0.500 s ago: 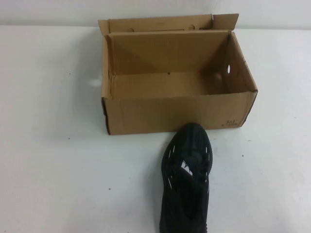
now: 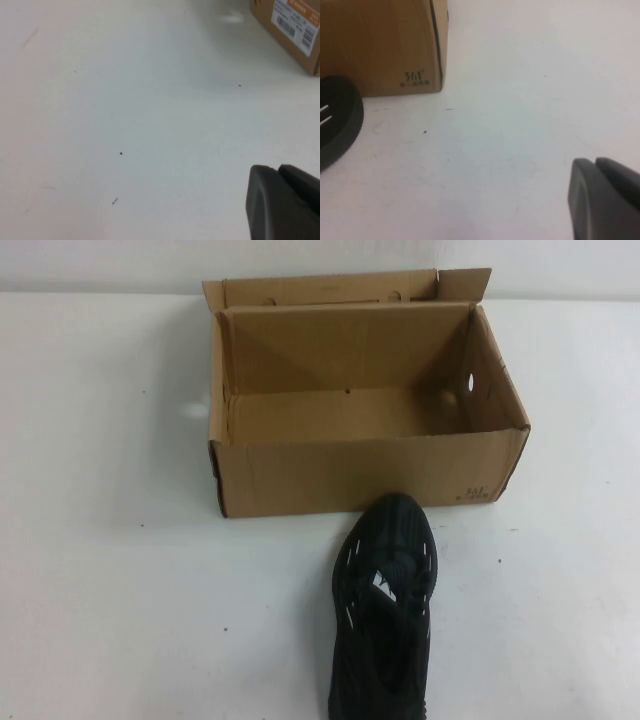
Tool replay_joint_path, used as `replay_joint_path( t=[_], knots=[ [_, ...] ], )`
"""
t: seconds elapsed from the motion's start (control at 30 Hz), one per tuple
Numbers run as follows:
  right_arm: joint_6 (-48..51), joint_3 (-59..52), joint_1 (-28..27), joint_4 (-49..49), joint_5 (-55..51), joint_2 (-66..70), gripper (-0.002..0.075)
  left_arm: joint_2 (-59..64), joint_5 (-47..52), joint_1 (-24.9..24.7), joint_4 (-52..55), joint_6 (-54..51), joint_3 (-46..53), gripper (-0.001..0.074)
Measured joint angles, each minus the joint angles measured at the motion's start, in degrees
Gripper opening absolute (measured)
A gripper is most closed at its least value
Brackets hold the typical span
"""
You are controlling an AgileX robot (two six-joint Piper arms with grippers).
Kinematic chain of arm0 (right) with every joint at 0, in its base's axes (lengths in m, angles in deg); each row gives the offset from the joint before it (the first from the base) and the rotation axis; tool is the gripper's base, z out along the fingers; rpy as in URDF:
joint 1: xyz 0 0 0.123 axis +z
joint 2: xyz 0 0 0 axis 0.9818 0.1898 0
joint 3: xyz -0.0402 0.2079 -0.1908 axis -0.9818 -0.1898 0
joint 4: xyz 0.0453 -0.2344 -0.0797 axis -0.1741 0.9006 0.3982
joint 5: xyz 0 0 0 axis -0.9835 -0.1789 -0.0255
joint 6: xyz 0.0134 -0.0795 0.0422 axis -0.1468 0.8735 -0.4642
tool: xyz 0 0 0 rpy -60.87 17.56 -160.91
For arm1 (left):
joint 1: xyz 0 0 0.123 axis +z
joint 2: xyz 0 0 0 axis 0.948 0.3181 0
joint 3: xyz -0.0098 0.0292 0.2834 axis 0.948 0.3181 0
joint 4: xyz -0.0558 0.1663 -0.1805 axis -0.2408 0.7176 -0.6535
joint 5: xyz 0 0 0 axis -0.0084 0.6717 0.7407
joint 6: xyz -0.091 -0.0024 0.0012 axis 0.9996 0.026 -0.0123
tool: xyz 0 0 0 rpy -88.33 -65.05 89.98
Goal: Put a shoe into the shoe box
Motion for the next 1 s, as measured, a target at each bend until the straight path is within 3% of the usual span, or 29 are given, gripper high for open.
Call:
replay_joint_path(
  t=[0.67, 0.83, 1.0],
  knots=[
    [0.0, 0.0, 0.0, 0.0, 0.0, 0.0, -0.0016, 0.0, -1.8, 0.0, 0.0, 0.0, 0.0, -0.0002],
    [0.0, -0.1, 0.0, 0.0, 5.4, 0.0, -0.0016, 0.0, -12.7, 0.0, 0.0, 0.0, 0.1, -0.0002],
    [0.0, -0.1, 0.0, 0.0, 24.3, 0.0, -0.0016, 0.0, -34.9, 0.0, 0.0, 0.0, 0.1, -0.0002]
  ],
)
